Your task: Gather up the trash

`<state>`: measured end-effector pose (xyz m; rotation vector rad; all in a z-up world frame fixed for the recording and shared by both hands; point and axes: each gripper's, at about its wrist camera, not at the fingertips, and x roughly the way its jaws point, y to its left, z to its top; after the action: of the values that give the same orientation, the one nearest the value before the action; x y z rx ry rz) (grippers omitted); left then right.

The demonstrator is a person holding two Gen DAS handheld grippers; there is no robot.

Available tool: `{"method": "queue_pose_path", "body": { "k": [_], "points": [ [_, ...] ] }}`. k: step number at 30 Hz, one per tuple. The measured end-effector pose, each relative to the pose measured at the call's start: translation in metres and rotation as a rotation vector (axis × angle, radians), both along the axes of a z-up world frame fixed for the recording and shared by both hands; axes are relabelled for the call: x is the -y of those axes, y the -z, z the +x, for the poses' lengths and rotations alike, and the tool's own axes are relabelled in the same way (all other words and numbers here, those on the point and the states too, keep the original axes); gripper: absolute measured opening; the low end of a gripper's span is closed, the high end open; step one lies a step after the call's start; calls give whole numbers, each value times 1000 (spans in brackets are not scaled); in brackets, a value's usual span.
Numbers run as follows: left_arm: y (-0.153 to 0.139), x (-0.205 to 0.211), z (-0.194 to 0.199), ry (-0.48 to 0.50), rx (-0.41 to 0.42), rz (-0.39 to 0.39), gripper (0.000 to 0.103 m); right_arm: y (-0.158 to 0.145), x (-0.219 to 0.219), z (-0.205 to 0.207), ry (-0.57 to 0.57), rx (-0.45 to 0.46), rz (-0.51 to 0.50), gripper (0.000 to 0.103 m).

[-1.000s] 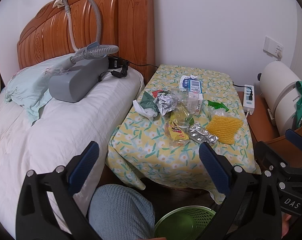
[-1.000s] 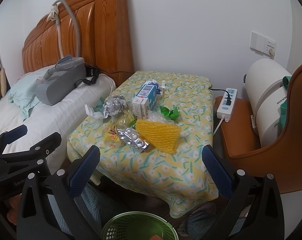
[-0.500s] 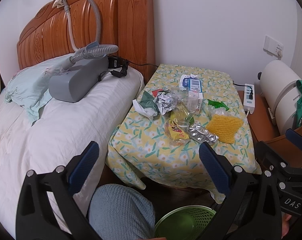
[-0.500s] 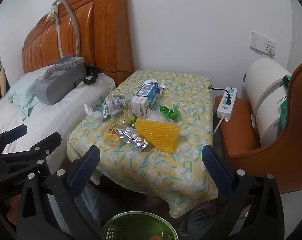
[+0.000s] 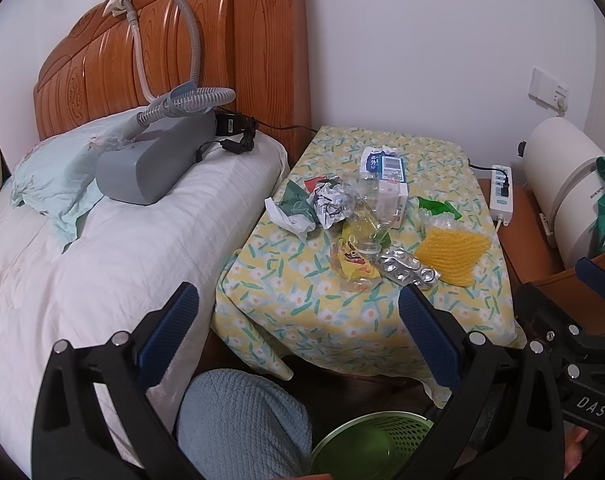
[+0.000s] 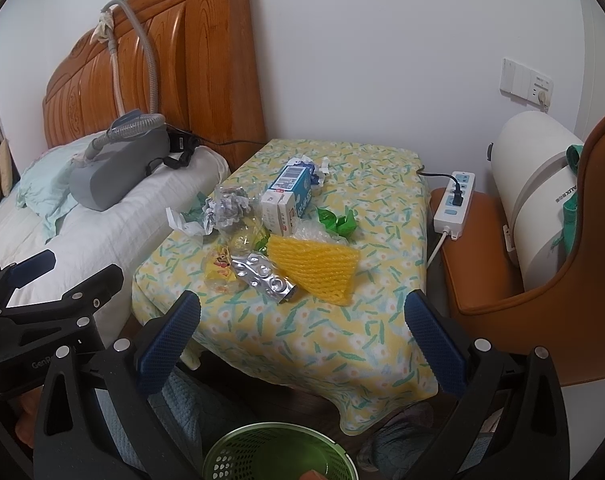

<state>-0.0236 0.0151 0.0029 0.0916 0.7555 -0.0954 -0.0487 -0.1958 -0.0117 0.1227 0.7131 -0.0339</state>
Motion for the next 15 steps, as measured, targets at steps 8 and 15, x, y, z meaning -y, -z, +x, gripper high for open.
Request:
{"method": "queue_pose_path", "body": {
  "k": [8,15],
  "points": [
    [-13,-6,-21,-10,22,7,96,-6,3,-16,-11,9,-3,101],
    [-16,-9,-33,46,27,7,96,-6,3,-20,-37,3,-26,101]
  ]
}}
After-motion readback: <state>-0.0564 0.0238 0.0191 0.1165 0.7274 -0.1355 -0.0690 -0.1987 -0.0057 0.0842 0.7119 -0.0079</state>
